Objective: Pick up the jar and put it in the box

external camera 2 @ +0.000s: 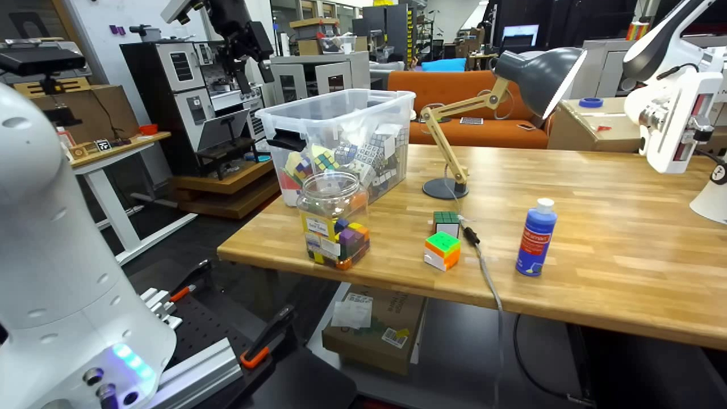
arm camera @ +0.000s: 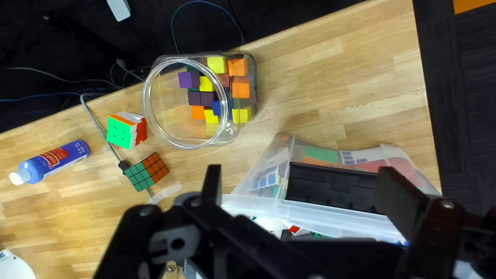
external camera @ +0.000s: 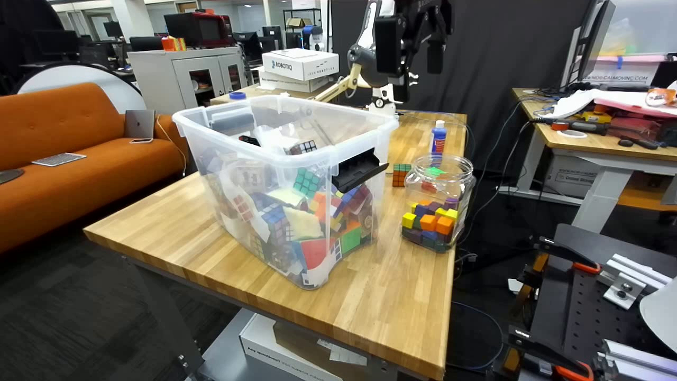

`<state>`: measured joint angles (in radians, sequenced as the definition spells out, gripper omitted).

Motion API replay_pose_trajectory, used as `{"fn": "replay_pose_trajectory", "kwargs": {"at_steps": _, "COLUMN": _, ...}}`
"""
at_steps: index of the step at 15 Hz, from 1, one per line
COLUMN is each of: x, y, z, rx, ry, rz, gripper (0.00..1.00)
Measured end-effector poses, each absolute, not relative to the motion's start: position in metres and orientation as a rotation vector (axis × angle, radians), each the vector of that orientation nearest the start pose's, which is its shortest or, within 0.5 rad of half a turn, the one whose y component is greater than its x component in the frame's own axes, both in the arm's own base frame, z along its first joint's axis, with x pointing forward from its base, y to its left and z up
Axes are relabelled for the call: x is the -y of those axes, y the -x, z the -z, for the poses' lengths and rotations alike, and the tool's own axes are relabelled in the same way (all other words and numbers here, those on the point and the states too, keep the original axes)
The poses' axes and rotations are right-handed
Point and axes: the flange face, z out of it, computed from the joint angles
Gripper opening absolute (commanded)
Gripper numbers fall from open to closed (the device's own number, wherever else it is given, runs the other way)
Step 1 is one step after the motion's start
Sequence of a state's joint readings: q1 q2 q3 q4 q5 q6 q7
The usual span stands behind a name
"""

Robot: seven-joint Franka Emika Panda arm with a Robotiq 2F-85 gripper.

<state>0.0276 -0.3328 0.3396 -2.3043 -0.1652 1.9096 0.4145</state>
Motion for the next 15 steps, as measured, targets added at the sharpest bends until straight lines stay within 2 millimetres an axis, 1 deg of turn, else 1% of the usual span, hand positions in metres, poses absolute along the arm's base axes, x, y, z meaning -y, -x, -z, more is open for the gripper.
{"fn": "replay_pose_trajectory", "kwargs": {"at_steps": 3, "x": -0.155, "y": -0.417, "z": -0.468, "rx": -0.008, "ry": 3.405, "rz": 0.049, "gripper": 1.0}}
{"fn": "replay_pose_trajectory", "kwargs": {"at_steps": 5, "x": -0.154, "y": -0.42, "z": -0.473, "rx": -0.008, "ry": 3.387, "rz": 0.091, "gripper": 1.0}}
{"fn": "replay_pose_trajectory", "kwargs": {"at_steps": 8, "x": -0.144, "y": -0.431, "z": -0.48, "rx": -0.028, "ry": 3.346, "rz": 0.178, "gripper": 1.0}}
{"fn": "replay_pose_trajectory", "kwargs": {"at_steps": 11, "x": -0.117, "y": -0.442, "z": -0.483, "rx": -0.118, "ry": 3.316, "rz": 0.206, "gripper": 1.0}}
{"fn": "replay_pose_trajectory", "kwargs": {"at_steps": 14, "x": -0.08, "y": -0.449, "z": -0.485, "rx": -0.25, "ry": 3.298, "rz": 0.198, "gripper": 1.0}}
{"fn": "replay_pose_trajectory", "kwargs": {"at_steps": 15, "x": -0.074, "y": -0.45, "z": -0.485, "rx": -0.267, "ry": 3.295, "rz": 0.195, "gripper": 1.0}}
